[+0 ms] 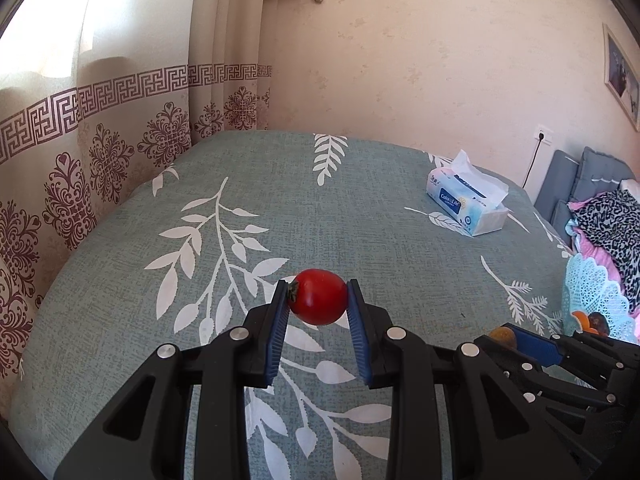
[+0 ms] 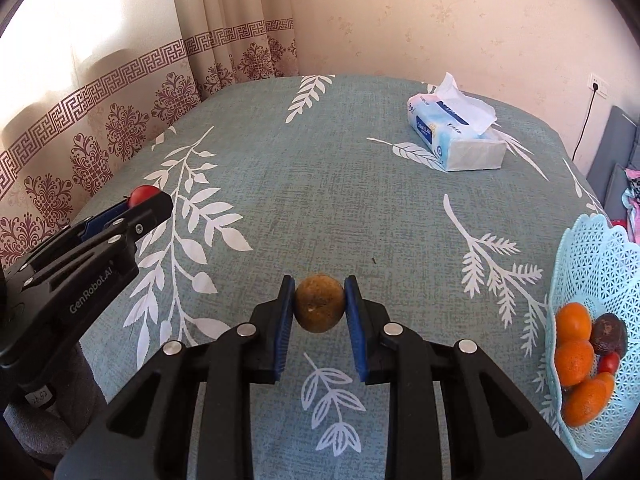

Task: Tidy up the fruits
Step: 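Grasp the small golden kiwi with the right gripper while the left holds the tomato, then lower the golden kiwi into the blue basket and open the right gripper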

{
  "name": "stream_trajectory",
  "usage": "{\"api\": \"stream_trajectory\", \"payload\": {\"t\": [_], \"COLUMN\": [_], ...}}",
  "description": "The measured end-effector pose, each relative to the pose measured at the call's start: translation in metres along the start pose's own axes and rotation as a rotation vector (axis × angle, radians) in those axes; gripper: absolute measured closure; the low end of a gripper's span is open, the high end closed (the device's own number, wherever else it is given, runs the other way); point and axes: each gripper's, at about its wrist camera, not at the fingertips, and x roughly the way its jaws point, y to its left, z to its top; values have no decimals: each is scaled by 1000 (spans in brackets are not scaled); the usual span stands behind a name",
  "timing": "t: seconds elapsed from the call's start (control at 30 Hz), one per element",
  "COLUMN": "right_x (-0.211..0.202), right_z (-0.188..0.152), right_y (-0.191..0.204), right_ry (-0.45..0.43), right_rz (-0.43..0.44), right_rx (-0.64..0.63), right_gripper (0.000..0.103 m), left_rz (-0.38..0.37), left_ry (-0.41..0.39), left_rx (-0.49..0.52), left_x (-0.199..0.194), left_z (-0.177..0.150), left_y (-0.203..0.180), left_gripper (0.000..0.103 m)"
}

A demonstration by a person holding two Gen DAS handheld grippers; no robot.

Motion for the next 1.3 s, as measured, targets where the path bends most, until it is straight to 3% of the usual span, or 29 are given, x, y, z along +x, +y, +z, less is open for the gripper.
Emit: {"api": "stream_trajectory", "payload": {"t": [0.57,1.03,1.3], "right_x": [-53,-114,-124], "right_z": [-21,-37,-52], "right_y": [-46,-130,-179], "right_ry": [-78,-180,-178], "right_rz": [-83,-223,-268], "right_rx": [118,298,426], "right_gripper": [77,77,77], "left_rz": [-45,-78,-86], "left_ry": [-24,-21,-18], "left_rx": [49,114,132], "left_x": [-15,-18,-19], "left_z": [-5,-15,-19], "left_y": [-19,-39,-44], "left_gripper": [74,74,74]}}
